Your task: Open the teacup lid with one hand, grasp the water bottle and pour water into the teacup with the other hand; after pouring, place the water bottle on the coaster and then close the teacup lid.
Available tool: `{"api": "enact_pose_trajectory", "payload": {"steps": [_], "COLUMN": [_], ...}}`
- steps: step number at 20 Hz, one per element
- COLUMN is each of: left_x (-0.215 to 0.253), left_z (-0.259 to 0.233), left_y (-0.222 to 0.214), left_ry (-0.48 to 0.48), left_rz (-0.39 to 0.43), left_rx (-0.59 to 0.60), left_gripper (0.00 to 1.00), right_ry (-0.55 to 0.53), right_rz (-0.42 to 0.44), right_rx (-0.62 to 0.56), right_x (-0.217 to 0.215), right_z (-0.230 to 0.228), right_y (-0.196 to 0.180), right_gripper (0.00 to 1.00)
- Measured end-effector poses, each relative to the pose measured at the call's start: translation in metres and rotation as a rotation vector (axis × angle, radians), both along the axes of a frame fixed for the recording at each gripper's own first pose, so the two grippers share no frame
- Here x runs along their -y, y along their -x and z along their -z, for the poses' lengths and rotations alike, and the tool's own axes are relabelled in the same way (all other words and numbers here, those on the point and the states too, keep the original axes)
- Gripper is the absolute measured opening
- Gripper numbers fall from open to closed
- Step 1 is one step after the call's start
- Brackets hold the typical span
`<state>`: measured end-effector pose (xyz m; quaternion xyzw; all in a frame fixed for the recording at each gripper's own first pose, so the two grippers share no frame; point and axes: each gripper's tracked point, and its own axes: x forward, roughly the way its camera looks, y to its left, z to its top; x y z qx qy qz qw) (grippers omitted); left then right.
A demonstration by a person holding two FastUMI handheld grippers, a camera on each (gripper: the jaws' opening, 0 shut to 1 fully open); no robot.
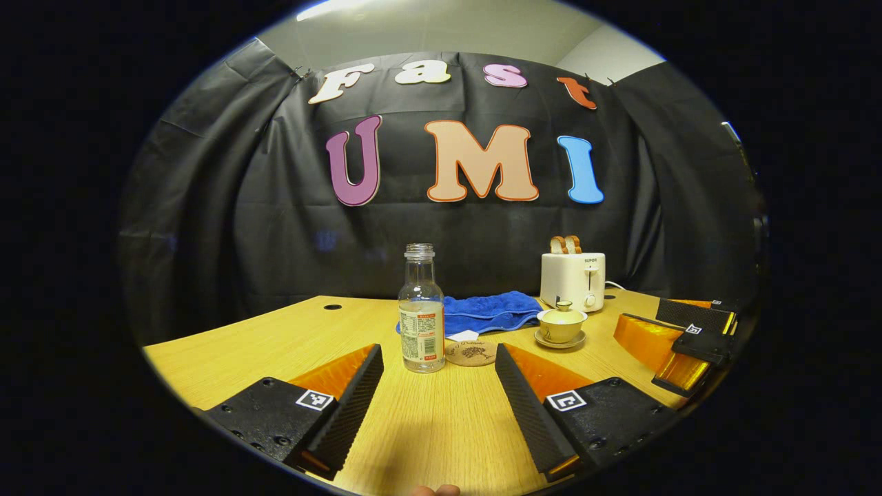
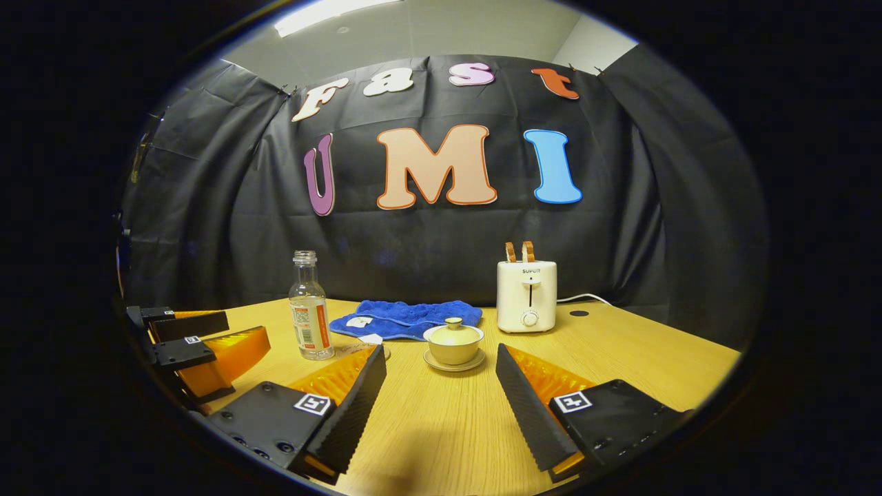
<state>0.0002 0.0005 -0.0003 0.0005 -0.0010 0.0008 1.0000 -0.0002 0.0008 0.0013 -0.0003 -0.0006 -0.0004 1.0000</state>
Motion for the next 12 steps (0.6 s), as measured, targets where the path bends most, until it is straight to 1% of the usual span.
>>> {"api": "enact_pose_trajectory", "payload": {"steps": [1,6,7,8,9,10,12], "left_x": [0.0,0.0,0.0,0.0,0.0,0.0,0.0], "left_z": [0.001,0.0,0.001,0.0,0.0,0.0,0.0], "left_y": [0.0,0.0,0.0,0.0,0.0,0.0,0.0], "left_ry": [0.0,0.0,0.001,0.0,0.001,0.001,0.0], "left_rz": [0.0,-0.001,-0.001,-0.001,-0.001,-0.001,-0.001], "left_rx": [0.0,0.0,0.0,0.0,0.0,0.0,0.001], "left_gripper": [0.96,0.96,0.96,0.96,0.96,0.96,0.96], "right_ry": [0.0,0.0,0.0,0.0,0.0,-0.001,-0.001], "right_rz": [0.0,0.0,0.0,0.0,-0.001,-0.007,0.001], "right_rx": [-0.001,0.0,0.0,0.001,0.001,0.002,0.002], "right_x": [0.0,-0.001,0.0,0.0,0.0,-0.002,0.001], "right_z": [0.001,0.0,0.001,0.0,0.0,0.0,0.0], "right_y": [0.0,0.0,0.0,0.0,0.0,-0.002,-0.01], "right_gripper": [0.98,0.98,1.0,0.98,0.98,1.0,1.0]}}
